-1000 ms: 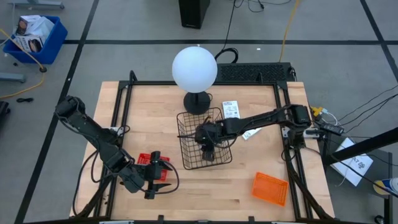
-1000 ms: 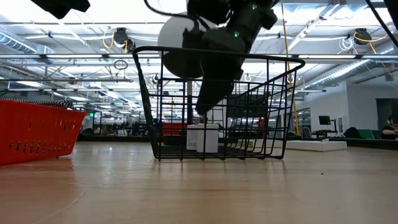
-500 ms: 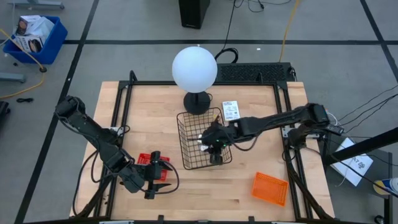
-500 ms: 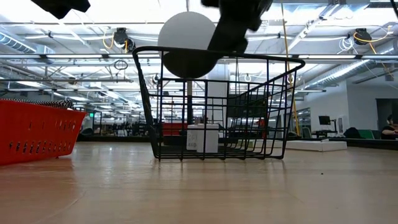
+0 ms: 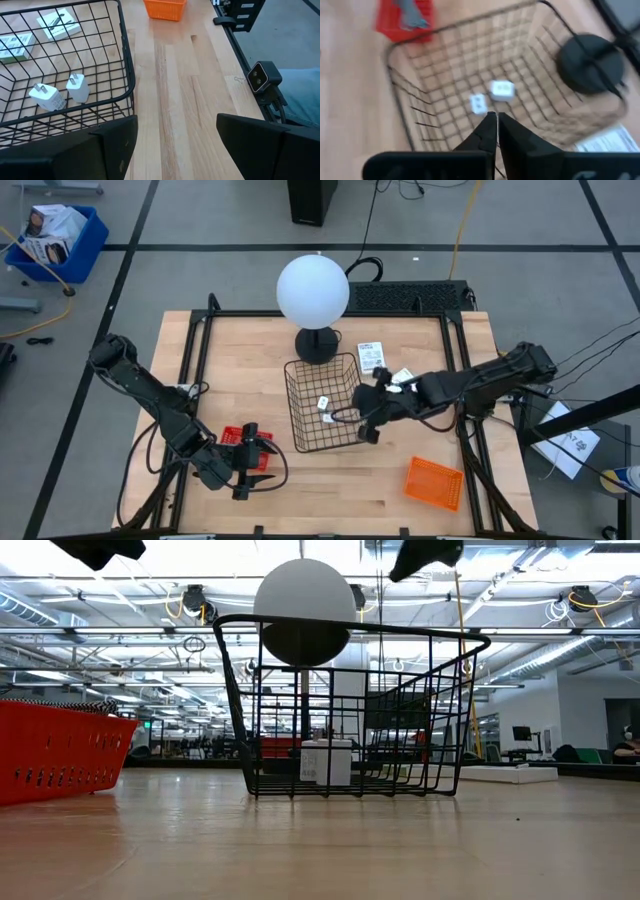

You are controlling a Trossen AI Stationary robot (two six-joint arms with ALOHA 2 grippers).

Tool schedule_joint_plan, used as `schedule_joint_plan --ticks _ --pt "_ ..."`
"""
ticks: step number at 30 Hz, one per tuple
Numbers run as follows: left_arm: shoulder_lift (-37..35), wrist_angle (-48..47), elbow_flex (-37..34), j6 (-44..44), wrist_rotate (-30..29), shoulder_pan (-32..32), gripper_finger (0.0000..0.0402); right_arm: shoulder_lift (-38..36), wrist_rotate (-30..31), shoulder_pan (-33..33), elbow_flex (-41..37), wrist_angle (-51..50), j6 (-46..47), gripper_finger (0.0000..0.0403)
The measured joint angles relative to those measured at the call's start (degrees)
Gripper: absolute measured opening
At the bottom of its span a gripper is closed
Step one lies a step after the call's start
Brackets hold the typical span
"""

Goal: Pick and place items into bin
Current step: Put the bottom card reader box into the orange bin

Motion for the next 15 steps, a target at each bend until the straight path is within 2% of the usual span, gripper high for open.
schedule_joint_plan --ticks 3,9,15 --pt "0.0 0.0 0.0 0.0 0.0 0.0 0.0274 0.0 3.7 0.2 -0.1 -5.3 5.0 0.0002" --pt "0.0 0.2 0.0 0.0 0.0 0.0 0.0274 0.1 5.7 -1.0 -4.8 -12.3 14.1 0.0001" --pt "0.0 0.3 0.0 0.1 0.0 0.0 0.0274 0.1 5.4 -3.7 -9.2 -22.8 13.3 0.0001"
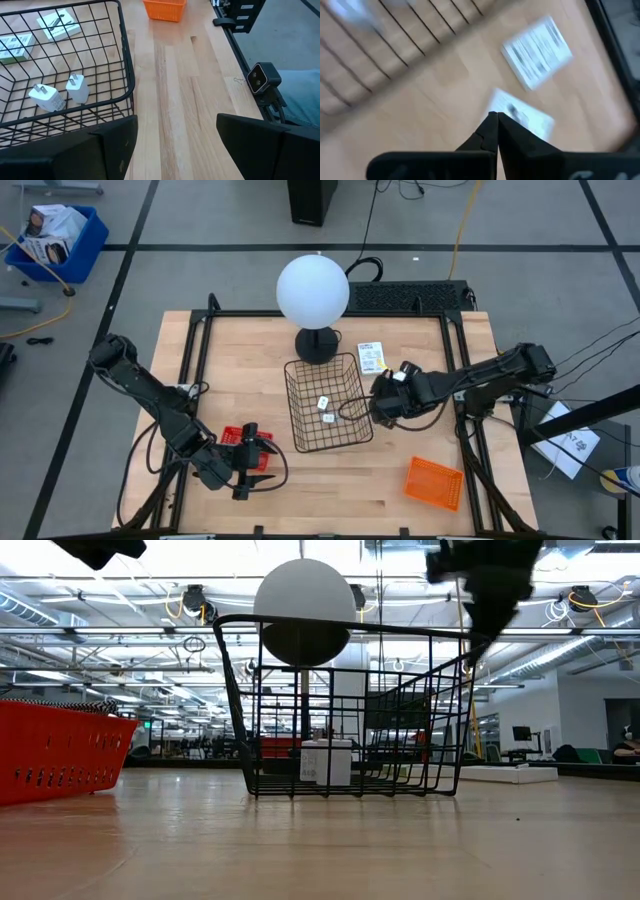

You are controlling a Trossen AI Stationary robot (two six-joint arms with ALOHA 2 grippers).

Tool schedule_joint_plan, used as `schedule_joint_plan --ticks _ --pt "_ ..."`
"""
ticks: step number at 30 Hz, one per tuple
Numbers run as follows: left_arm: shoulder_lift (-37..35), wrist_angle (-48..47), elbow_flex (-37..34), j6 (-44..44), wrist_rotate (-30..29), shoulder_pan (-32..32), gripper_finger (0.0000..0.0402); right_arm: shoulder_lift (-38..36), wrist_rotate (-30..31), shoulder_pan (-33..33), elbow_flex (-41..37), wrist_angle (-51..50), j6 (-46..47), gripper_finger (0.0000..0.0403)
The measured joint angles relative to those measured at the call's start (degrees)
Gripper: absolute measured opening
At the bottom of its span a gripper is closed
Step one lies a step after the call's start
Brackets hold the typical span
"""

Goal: Pick and place items into bin
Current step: Put the bottom card reader box into the orange bin

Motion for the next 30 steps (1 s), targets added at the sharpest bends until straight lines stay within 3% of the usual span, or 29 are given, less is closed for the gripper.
schedule_joint_plan --ticks 4,12,23,30 --pt "0.0 0.4 0.0 0.6 -0.3 0.0 0.0274 0.0 -5.7 -2.1 -3.4 -1.8 -5.7 0.0001" --pt "0.0 1.1 0.0 1.4 -0.5 0.0 0.0274 0.0 -19.1 -4.8 -11.2 6.6 -15.3 0.0032" --pt "0.0 1.0 0.0 3.6 -0.5 0.0 0.0274 -6.6 -20.9 -4.0 -19.3 10.7 -17.5 0.0156" --pt "0.0 1.1 0.0 4.6 -1.4 0.9 0.0274 -15.1 -19.3 -2.0 -22.4 16.5 -15.0 0.018"
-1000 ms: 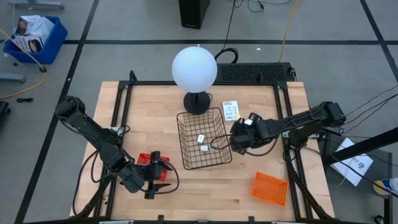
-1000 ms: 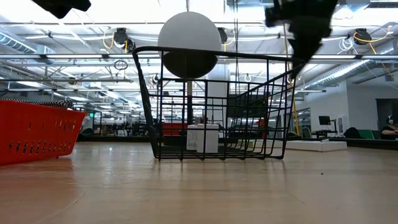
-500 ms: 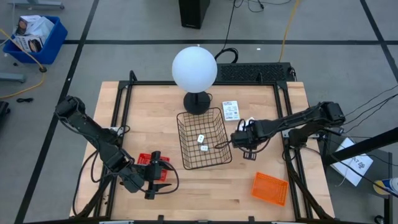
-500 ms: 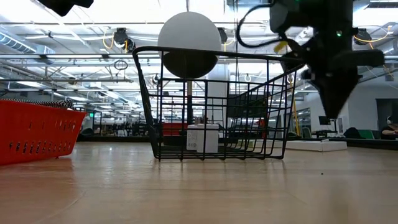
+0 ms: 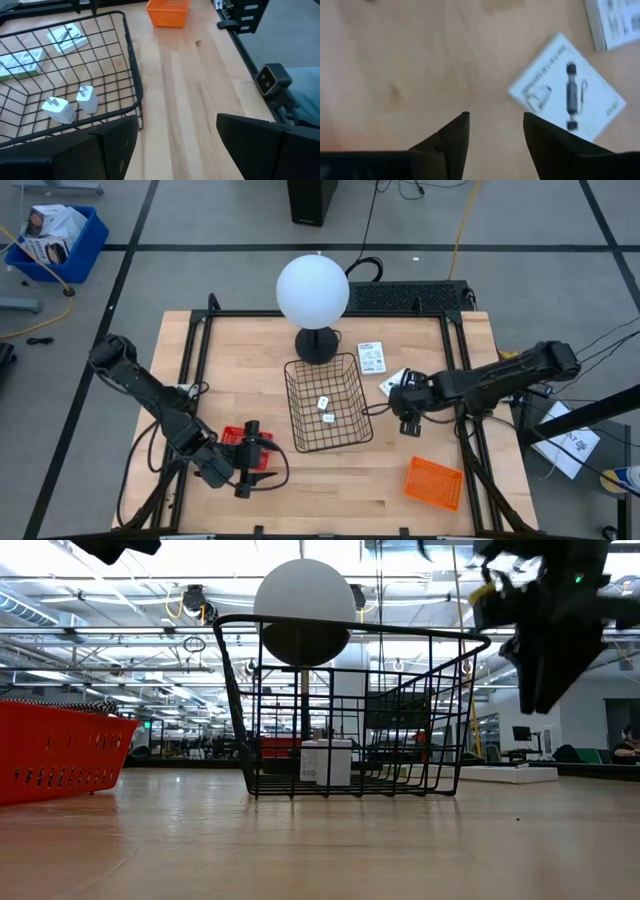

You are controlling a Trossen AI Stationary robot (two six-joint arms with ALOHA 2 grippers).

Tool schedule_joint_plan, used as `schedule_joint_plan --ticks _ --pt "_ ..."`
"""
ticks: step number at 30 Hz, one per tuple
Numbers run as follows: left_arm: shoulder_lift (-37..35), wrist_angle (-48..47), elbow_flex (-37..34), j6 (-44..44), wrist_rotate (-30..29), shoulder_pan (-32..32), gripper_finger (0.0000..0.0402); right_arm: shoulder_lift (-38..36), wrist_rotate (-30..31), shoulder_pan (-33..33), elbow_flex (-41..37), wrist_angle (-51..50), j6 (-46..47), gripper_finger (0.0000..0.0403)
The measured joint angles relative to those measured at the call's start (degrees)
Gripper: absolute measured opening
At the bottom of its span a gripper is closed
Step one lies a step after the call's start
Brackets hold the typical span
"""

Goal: Pick and place items into bin
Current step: Put the bottom card reader box into the orange bin

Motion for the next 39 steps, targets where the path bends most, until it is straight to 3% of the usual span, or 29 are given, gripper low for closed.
schedule_joint_plan --ticks 10,19,26,34,39 --pt "0.0 1.6 0.0 4.5 0.0 4.2 0.0274 -6.9 -4.9 0.9 0.0 -0.1 7.7 0.0174" --pt "0.0 12.1 0.0 11.0 2.1 8.5 0.0274 -7.0 -4.5 6.6 -4.3 6.0 -3.9 0.0164" --pt "0.0 21.7 0.0 16.7 8.6 10.4 0.0273 -11.1 -0.5 7.9 -8.7 3.4 -4.1 0.0152" --pt "0.0 27.0 0.0 15.9 8.8 11.0 0.0273 -20.5 0.3 8.1 -12.3 -0.4 -3.8 0.015" --pt "0.0 26.9 0.0 16.1 8.6 11.4 0.0274 -22.1 0.1 7.9 -12.4 -0.2 -3.8 0.015"
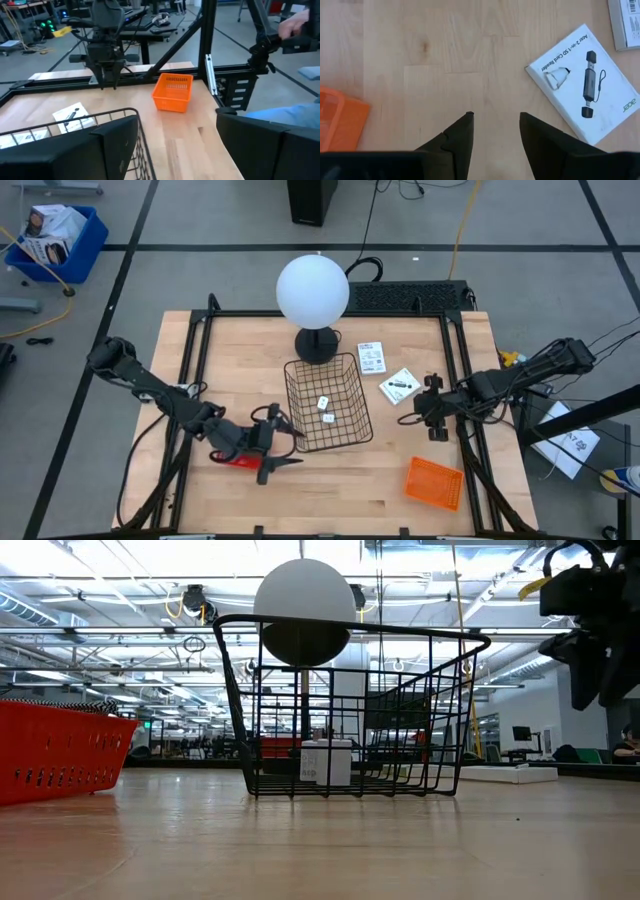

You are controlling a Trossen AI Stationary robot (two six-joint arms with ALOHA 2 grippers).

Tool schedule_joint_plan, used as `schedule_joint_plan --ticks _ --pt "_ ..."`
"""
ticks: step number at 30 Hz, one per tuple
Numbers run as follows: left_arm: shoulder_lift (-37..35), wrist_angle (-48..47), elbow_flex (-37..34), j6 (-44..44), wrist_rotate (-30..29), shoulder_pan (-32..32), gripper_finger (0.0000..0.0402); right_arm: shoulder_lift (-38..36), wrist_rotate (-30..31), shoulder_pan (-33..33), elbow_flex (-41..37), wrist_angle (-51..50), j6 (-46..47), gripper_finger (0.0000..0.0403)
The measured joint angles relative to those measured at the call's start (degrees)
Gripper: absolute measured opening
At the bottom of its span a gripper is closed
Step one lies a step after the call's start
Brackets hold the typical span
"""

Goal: Pick and place items into bin
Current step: Put the bottom card reader box into the orange bin

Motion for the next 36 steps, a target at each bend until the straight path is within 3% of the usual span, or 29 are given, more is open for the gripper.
schedule_joint_plan --ticks 8,16,22,28,36 --pt "0.0 -0.1 0.0 -1.4 0.0 1.2 0.0274 0.6 1.2 -1.1 0.0 1.9 0.3 0.015" --pt "0.0 -0.1 0.0 -1.2 0.0 1.3 0.0274 4.7 -3.3 -3.9 0.0 3.7 -2.0 0.015" --pt "0.0 -0.1 0.0 -1.2 0.0 1.3 0.0274 9.7 -10.5 -6.4 0.0 15.2 -2.8 0.015" --pt "0.0 -0.2 0.0 -1.2 0.0 1.3 0.0274 13.5 -7.4 -10.7 0.0 14.5 -4.3 0.015" --pt "0.0 -0.2 0.0 -1.1 0.0 1.3 0.0274 18.2 -7.7 -16.8 0.0 16.7 -10.0 0.015"
